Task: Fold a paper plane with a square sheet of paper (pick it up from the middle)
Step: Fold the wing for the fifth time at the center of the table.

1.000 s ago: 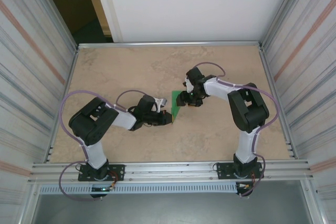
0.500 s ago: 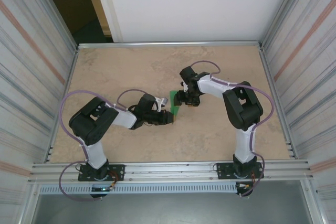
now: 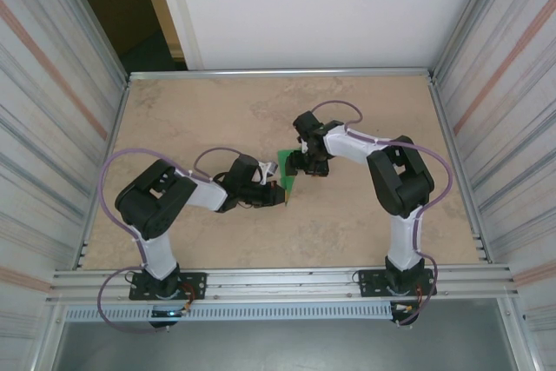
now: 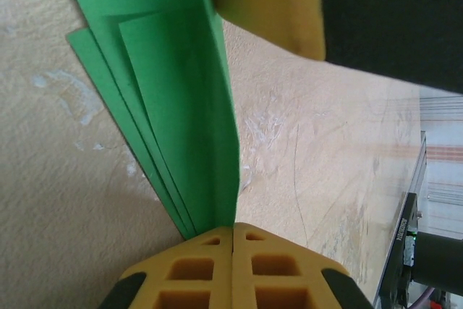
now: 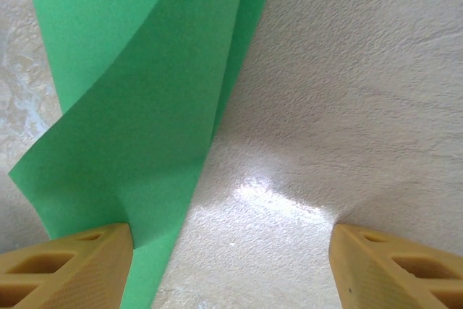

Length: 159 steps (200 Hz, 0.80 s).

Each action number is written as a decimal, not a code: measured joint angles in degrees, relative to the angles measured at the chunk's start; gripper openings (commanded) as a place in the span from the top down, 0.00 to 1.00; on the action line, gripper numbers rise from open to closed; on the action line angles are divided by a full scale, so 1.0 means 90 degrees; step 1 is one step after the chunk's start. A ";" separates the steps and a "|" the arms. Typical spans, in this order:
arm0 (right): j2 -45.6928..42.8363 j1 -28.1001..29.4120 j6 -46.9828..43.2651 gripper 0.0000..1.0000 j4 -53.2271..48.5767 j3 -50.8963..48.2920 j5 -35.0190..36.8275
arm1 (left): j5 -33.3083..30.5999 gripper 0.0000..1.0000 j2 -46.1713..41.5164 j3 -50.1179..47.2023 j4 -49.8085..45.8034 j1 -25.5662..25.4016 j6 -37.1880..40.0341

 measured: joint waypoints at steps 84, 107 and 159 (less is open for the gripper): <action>-0.1515 -0.0925 -0.0172 0.65 0.2217 -0.1889 -0.2710 | 0.0175 1.00 0.0090 -0.0036 0.0185 0.0073 -0.0126; -0.1243 -0.0901 -0.0168 0.75 0.2650 -0.1914 -0.3286 | 0.0253 1.00 0.0143 -0.0061 0.0279 0.0100 -0.0165; -0.0454 -0.0789 -0.0194 0.84 0.2919 -0.1848 -0.3898 | 0.0279 1.00 0.0197 -0.0075 0.0342 0.0109 -0.0168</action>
